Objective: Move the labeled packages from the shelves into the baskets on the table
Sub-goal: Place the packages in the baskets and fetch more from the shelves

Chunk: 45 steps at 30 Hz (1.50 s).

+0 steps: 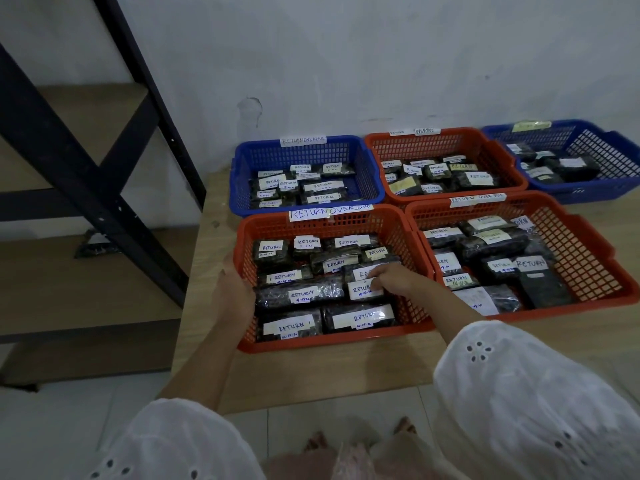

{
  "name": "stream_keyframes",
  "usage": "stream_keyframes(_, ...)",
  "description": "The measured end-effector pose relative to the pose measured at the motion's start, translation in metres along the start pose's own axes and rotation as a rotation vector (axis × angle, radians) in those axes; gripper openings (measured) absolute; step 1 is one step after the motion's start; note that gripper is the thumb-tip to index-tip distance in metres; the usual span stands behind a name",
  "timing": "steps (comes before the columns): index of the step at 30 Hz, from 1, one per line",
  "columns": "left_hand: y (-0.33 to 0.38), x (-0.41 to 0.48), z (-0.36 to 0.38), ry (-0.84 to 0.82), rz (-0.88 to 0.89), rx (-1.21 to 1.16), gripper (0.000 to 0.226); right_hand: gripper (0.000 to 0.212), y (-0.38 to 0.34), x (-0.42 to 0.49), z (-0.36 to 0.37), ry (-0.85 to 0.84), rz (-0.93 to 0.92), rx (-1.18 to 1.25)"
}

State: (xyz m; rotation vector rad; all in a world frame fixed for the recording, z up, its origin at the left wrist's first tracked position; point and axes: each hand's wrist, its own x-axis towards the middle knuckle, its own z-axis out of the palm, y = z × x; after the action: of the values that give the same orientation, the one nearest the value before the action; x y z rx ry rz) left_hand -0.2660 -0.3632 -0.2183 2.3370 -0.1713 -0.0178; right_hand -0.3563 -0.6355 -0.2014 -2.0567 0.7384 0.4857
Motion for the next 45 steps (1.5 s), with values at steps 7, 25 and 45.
stream_keyframes(7,-0.001,0.0,0.002,0.011,-0.011,-0.033,0.052,0.029,-0.002,0.003,0.001,-0.039,-0.057,-0.1)
stream_keyframes(25,0.003,-0.003,-0.002,0.013,-0.021,-0.012,0.052,0.022,-0.032,0.003,0.007,0.285,-0.088,-0.485)
stream_keyframes(45,0.003,-0.001,-0.002,-0.005,-0.061,-0.029,0.049,0.07,-0.047,0.023,0.066,0.079,-0.468,-0.721)
